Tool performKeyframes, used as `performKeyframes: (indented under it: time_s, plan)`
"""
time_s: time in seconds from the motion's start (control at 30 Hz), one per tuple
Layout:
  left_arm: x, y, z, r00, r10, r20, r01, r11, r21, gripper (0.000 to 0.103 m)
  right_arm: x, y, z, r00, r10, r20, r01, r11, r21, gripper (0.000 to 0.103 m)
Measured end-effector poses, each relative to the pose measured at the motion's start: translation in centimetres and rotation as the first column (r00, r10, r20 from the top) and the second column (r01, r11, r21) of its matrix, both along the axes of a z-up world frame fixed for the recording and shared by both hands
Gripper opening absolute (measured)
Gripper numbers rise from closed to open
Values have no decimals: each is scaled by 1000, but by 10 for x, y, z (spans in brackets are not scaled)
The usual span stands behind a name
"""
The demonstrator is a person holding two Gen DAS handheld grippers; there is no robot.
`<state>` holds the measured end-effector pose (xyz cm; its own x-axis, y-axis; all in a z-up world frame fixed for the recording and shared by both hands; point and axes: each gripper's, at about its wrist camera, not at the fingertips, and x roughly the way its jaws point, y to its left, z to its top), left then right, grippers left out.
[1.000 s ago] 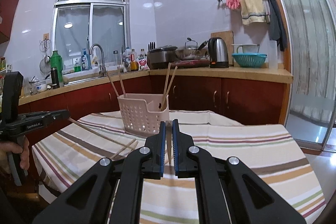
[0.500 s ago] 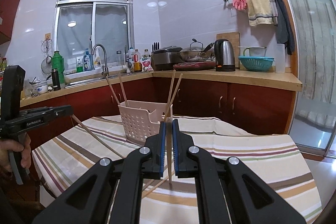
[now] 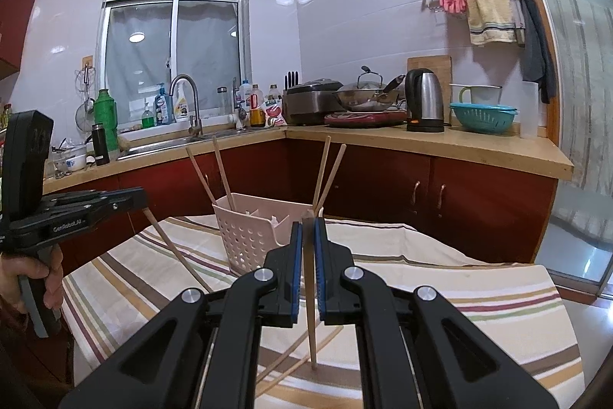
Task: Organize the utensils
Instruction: 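Lift both held chopsticks and lower them into the pink caddy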
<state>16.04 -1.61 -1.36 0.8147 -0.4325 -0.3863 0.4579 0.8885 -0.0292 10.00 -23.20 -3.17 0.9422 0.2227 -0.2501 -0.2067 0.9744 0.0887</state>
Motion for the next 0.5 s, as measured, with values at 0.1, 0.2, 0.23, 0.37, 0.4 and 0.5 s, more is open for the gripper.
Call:
performKeyframes:
  time_s: [0.1, 0.2, 0.23, 0.37, 0.4, 0.5]
  plan:
    - [9, -3, 2, 1000, -11, 2, 11, 1000, 3, 7, 7, 1, 1, 1000, 8, -5, -8, 1000, -4, 7]
    - [15, -8, 4, 1000, -18, 5, 18, 1000, 4, 7, 13, 2, 3, 1000, 13, -8, -13, 1000, -9, 7]
    - [17, -8, 4, 1000, -20, 5, 20, 1000, 4, 7, 15, 3, 3, 1000, 15, -9, -15, 1000, -9, 7]
    - [24, -12, 6, 1000, -30, 4, 30, 1000, 10, 7, 21, 5, 4, 1000, 21, -13, -21, 1000, -11, 7]
    - [25, -13, 7, 1000, -31, 2, 31, 999, 13, 7, 22, 5, 4, 1000, 21, -14, -21, 1000, -13, 7]
    - [27, -13, 8, 999, -33, 6, 33, 999, 20, 7, 23, 5, 6, 1000, 23, -17, -23, 1000, -10, 7]
